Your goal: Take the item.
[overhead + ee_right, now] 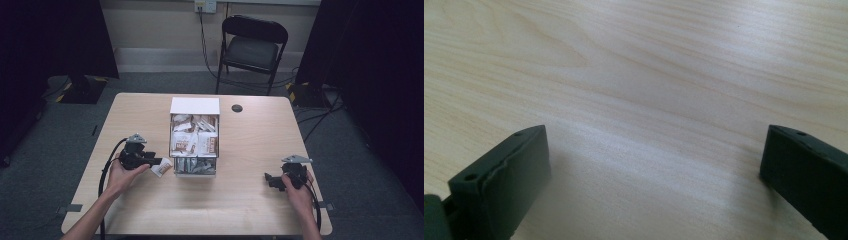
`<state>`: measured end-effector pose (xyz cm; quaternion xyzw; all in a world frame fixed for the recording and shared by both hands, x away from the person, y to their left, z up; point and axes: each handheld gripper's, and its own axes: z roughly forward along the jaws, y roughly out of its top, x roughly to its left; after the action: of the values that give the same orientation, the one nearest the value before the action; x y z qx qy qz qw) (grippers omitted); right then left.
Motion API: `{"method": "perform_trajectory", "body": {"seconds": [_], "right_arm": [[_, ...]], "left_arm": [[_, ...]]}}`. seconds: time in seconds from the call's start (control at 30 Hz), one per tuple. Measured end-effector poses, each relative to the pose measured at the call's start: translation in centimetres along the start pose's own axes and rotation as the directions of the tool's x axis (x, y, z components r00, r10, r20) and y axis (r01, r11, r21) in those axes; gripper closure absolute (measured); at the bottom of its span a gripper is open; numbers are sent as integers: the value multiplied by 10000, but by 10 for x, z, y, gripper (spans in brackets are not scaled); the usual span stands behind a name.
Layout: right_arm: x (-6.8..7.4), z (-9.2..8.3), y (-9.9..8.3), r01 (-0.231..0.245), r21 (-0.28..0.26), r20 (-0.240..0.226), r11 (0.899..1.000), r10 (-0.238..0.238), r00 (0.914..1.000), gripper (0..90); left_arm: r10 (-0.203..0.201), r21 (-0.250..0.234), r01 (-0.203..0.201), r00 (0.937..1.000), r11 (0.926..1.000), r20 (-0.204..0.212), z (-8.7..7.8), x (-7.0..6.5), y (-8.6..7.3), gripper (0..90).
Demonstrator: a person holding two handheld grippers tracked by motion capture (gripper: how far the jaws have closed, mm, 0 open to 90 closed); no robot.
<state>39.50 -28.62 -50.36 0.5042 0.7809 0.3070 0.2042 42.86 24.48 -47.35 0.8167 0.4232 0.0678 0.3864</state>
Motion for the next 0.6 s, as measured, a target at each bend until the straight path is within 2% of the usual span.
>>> {"method": "perform_trajectory", "body": {"seconds": [0.17,0.2,0.27,0.37,0.47,0.6], "right_arm": [[0,0,0,0,0,8,10000,0,10000,0],[0,0,0,7,-3,1,10000,-7,10000,0],[0,0,0,-1,0,6,10000,1,10000,0],[0,0,0,-10,-2,8,10000,10,10000,0],[0,0,0,1,0,6,10000,-1,10000,0],[0,0,0,0,-1,2,10000,0,10000,0]], "left_arm": [[-199,-325,200,9998,9993,33,-9,3,2,387],[-177,-338,175,9998,9993,-41,-10,3,3,372],[128,-251,-131,9998,9996,-149,-13,2,4,321],[259,-71,-260,9995,9996,-152,-18,0,3,275],[353,-107,-355,9991,9993,-225,-25,0,3,245],[94,-307,-104,9994,9995,-320,-32,3,1,214]]}}
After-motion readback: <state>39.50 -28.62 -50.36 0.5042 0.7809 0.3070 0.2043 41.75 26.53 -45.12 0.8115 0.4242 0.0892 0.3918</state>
